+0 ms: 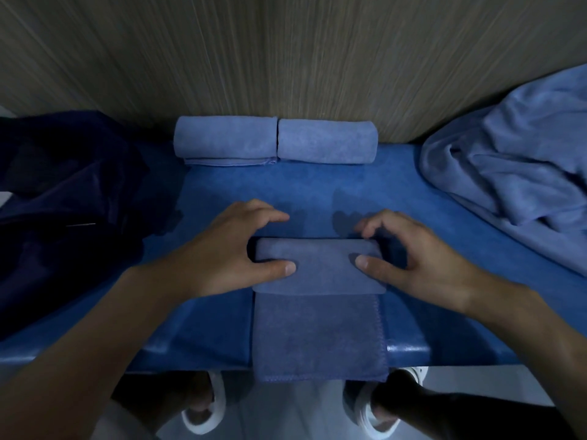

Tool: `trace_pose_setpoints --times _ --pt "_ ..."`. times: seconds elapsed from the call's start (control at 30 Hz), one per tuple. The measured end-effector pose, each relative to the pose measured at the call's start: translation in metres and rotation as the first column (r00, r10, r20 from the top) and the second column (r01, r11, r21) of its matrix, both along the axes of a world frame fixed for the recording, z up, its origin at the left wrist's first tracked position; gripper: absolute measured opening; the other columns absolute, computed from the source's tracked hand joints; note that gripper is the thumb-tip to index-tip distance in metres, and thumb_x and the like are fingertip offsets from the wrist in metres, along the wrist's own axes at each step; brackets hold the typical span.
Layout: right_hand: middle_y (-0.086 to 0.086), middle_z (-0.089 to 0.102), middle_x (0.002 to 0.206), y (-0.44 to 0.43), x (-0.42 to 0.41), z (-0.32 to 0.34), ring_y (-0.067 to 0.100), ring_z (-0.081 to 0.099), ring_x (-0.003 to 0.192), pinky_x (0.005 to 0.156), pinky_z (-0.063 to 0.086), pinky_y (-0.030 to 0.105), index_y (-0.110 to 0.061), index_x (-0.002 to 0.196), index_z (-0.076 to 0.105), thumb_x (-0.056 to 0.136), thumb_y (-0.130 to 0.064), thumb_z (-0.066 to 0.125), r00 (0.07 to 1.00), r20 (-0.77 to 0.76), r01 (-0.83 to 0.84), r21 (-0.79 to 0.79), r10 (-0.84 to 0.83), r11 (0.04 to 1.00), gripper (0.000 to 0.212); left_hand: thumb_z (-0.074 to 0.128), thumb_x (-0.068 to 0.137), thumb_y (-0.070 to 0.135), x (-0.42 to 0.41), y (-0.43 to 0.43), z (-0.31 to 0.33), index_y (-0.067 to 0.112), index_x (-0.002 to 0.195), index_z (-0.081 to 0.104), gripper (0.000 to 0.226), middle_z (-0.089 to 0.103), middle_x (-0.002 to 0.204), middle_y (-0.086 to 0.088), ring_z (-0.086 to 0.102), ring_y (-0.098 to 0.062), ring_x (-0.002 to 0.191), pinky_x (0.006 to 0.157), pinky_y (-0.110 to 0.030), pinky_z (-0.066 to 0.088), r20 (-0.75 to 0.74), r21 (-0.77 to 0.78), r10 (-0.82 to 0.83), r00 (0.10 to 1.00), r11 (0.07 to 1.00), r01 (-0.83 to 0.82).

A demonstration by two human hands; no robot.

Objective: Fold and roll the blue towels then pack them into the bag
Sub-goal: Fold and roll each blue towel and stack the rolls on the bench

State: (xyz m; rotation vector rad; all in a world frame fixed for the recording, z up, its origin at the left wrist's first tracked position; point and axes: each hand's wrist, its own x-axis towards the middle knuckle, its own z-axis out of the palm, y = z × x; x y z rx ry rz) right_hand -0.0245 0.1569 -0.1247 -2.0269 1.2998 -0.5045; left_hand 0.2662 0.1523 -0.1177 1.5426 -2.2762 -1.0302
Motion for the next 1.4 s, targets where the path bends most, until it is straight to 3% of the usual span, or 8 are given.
trace_pose_setpoints --times 0.07,0.17,0.4,0.53,0.63,0.8,1.1,1.4 --pt "-0.02 0.055 0.114 0.001 -0.003 0.003 -0.002 0.048 0.115 0.104 0.04 0.035 -0.046 0.117 0.048 0.075 -0.075 0.053 0.995 -0.095 -0.001 0.05 0.006 0.999 0.051 0.051 0.058 0.083 0.002 -0.002 -0.002 0.042 0.129 0.05 0.082 0.027 0.127 0.029 0.022 0.007 0.124 0.103 -0.021 0.024 0.113 -0.013 -0.034 0.993 0.999 0.036" --pt "-0.03 0.05 0.11 0.0 -0.002 0.008 -0.015 0.039 0.111 0.105 0.029 0.025 -0.044 0.131 0.045 0.068 -0.081 0.053 0.975 -0.216 -0.047 0.062 0.059 0.997 0.074 0.052 0.054 0.083 0.002 -0.001 0.001 0.049 0.1 0.052 0.057 0.029 0.121 0.029 0.025 0.002 0.12 0.102 -0.027 0.023 0.137 -0.002 -0.061 0.989 0.998 0.062" --pt "-0.018 0.055 0.091 -0.005 0.009 0.009 0.005 0.055 0.091 0.078 0.043 0.017 -0.03 0.093 0.062 0.072 -0.036 0.08 0.999 -0.031 -0.041 0.027 0.042 0.999 0.029 0.079 0.06 0.061 -0.002 0.0 0.005 0.044 0.097 0.05 0.05 0.058 0.097 0.023 0.052 -0.007 0.101 0.077 -0.028 0.045 -0.008 0.086 0.064 0.998 0.994 -0.063" --pt "-0.015 0.047 0.093 -0.009 0.019 0.009 0.007 0.05 0.087 0.08 0.036 0.023 -0.031 0.093 0.05 0.072 -0.037 0.07 0.997 -0.021 0.072 -0.239 -0.08 0.968 0.029 0.081 0.07 0.043 -0.006 -0.003 0.006 0.044 0.112 0.052 0.051 0.053 0.107 0.024 0.05 -0.003 0.107 0.089 -0.028 0.042 -0.155 -0.172 0.149 0.977 0.969 -0.175" --pt "-0.007 0.044 0.098 -0.01 0.023 0.008 0.014 0.045 0.091 0.081 0.026 0.026 -0.026 0.098 0.046 0.071 -0.026 0.067 0.981 -0.178 -0.006 -0.436 -0.08 0.9 0.035 0.074 0.076 0.028 -0.014 -0.001 0.006 0.028 0.101 0.058 0.029 0.05 0.099 0.016 0.047 -0.008 0.096 0.085 -0.035 0.04 -0.07 -0.42 0.075 0.995 0.902 -0.098" --pt "-0.001 0.046 0.111 -0.004 0.025 0.009 0.023 0.049 0.101 0.087 0.031 0.034 -0.022 0.098 0.042 0.068 -0.017 0.07 0.96 -0.28 -0.103 -0.442 -0.028 0.891 0.041 0.073 0.076 0.015 -0.018 0.006 0.002 0.022 0.094 0.053 0.028 0.056 0.102 0.01 0.051 -0.012 0.094 0.082 -0.04 0.043 0.039 -0.472 0.061 0.997 0.881 -0.036" --pt "-0.003 0.045 0.13 0.006 0.021 0.009 0.015 0.046 0.12 0.097 0.033 0.034 -0.026 0.1 0.041 0.079 -0.054 0.064 0.957 -0.272 -0.185 -0.301 0.102 0.935 0.043 0.047 0.079 0.073 -0.011 0.013 0.003 0.044 0.135 0.044 0.063 0.04 0.139 0.029 0.043 0.004 0.124 0.097 -0.026 0.041 0.091 -0.29 -0.061 0.994 0.953 0.085" --pt "-0.008 0.046 0.116 0.012 0.023 0.009 0.009 0.05 0.106 0.091 0.039 0.035 -0.023 0.093 0.051 0.09 -0.048 0.056 0.983 -0.144 -0.149 -0.291 0.111 0.945 0.026 0.049 0.084 0.064 -0.012 0.014 -0.005 0.039 0.138 0.045 0.06 0.035 0.136 0.025 0.038 0.001 0.126 0.101 -0.022 0.036 0.039 -0.296 -0.157 0.987 0.942 0.161"
